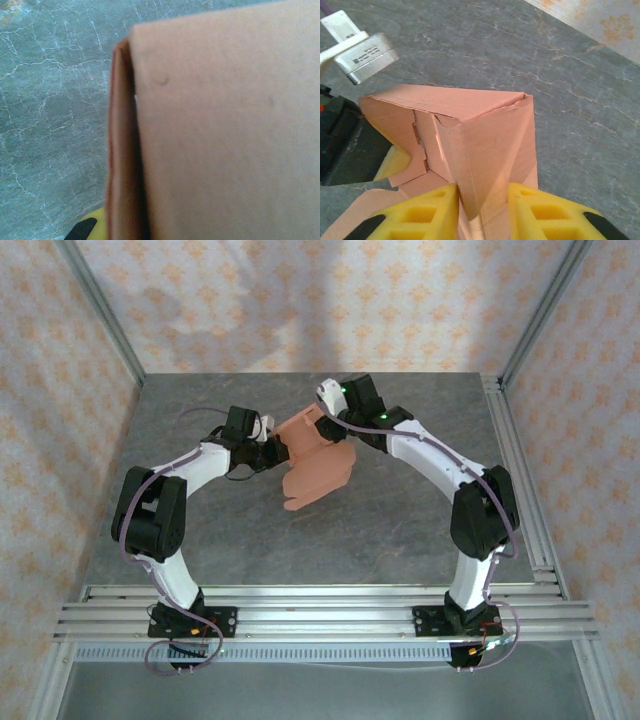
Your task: Fold the paper box
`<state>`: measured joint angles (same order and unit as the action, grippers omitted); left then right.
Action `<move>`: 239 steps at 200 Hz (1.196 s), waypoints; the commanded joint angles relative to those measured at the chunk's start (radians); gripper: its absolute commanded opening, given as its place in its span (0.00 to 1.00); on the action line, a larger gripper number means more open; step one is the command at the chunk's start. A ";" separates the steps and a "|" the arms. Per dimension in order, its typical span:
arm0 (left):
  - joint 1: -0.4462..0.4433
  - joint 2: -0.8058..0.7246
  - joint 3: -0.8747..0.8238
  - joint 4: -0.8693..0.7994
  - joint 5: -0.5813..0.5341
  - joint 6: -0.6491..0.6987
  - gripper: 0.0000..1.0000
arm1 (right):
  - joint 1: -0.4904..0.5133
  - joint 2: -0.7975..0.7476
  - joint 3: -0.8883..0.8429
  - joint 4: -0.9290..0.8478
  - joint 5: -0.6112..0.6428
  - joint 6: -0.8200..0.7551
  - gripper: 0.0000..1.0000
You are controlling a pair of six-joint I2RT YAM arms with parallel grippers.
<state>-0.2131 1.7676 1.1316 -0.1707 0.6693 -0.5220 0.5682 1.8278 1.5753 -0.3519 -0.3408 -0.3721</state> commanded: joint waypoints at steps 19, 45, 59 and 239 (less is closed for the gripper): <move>-0.006 -0.019 0.031 0.043 0.044 0.019 0.00 | 0.049 0.014 0.020 -0.020 0.222 -0.039 0.25; -0.005 -0.017 0.031 0.042 0.044 0.018 0.00 | 0.069 0.020 0.025 -0.001 0.338 -0.031 0.19; -0.006 -0.019 0.031 0.043 0.044 0.019 0.00 | 0.077 0.015 0.020 0.014 0.365 -0.029 0.17; -0.005 -0.022 0.036 0.032 0.046 0.027 0.00 | 0.087 0.068 0.045 0.007 0.416 -0.053 0.15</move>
<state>-0.2142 1.7676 1.1316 -0.1707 0.6735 -0.5217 0.6518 1.8782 1.5993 -0.3244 0.0418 -0.4171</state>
